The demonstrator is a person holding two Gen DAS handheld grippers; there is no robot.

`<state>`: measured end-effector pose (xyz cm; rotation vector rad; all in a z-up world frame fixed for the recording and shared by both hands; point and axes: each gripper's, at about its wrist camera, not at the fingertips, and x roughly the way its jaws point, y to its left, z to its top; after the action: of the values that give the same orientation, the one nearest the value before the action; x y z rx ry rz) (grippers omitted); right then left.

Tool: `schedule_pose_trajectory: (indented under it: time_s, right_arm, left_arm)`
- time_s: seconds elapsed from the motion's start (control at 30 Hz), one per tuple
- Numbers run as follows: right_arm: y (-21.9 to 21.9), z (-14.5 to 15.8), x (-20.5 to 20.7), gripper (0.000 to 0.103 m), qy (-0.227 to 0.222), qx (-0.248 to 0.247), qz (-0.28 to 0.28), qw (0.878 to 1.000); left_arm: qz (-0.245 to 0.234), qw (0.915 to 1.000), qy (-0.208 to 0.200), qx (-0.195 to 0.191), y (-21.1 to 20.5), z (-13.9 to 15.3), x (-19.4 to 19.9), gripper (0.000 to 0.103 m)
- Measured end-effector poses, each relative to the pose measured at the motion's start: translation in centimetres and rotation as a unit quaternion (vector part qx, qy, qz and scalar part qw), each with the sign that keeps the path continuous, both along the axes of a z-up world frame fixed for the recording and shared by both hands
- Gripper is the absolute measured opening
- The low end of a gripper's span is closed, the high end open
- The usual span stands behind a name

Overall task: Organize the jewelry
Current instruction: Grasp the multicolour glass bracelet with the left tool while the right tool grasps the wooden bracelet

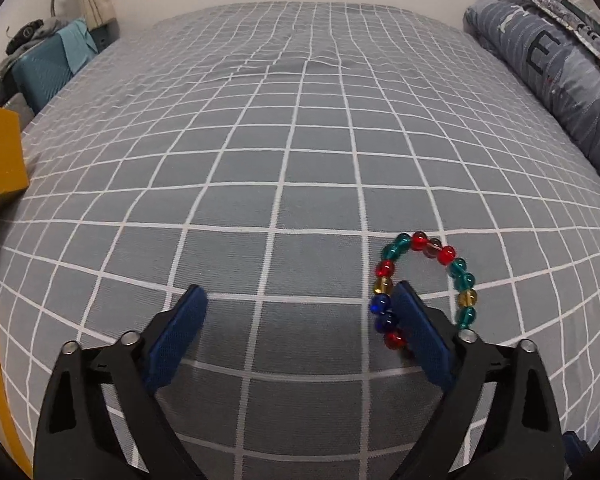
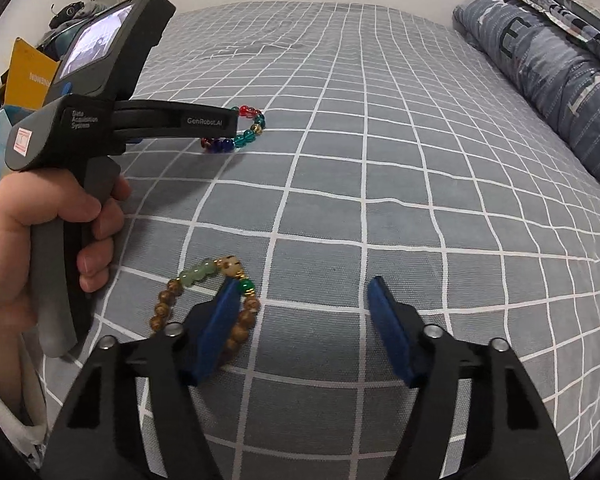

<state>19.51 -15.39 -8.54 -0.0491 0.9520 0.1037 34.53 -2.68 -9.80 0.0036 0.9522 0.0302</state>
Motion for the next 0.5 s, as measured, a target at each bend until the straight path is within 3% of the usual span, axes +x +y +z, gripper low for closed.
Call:
schedule_pose_trajectory:
  time_s: [0.07,0.13,0.17,0.23,0.3,0.5]
  right_arm:
    - [0.0,0.1,0.1,0.047,-0.001,-0.001,-0.002,1.0]
    - [0.1,0.2,0.1,0.038,-0.003,-0.003,-0.004,1.0]
    - [0.2,0.2,0.1,0.03,-0.004,-0.005,-0.005,1.0]
    - [0.1,0.3,0.2,0.02,-0.008,-0.007,-0.007,1.0]
    - [0.0,0.2,0.3,0.011,-0.009,-0.006,-0.009,1.0]
    - [-0.6,0.8,0.0,0.009,-0.028,0.008,-0.022,0.999]
  left_arm:
    - [-0.019,0.9998,-0.002,-0.001,-0.5,0.1,-0.5,0.071]
    - [-0.038,0.9993,-0.005,-0.001,-1.1,0.3,-0.8,0.048]
    - [-0.044,0.999,-0.005,-0.003,-1.3,0.3,-0.9,0.042]
    - [-0.049,0.9988,-0.005,-0.008,-1.3,0.4,-1.0,0.015]
    - [-0.048,0.9987,-0.004,-0.015,-1.1,0.5,-1.2,0.009]
    - [-0.044,0.9983,-0.01,-0.036,-0.5,1.3,-1.7,0.009]
